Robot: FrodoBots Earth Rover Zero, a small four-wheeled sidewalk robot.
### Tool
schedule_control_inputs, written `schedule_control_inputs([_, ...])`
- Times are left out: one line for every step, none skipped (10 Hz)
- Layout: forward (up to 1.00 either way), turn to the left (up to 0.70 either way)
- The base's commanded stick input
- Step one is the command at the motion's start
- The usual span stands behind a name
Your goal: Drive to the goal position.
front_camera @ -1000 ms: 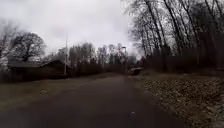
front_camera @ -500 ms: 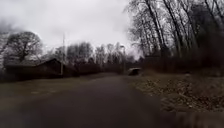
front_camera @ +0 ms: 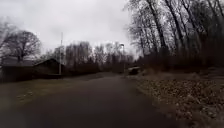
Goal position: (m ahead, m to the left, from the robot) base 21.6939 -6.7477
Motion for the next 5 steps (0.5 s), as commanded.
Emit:
schedule_control_inputs([1.0, 0.4])
schedule_control_inputs([1.0, 0.4])
schedule_control_inputs([1.0, 0.4])
schedule_control_inputs([1.0, 0.0])
schedule_control_inputs([1.0, 0.0])
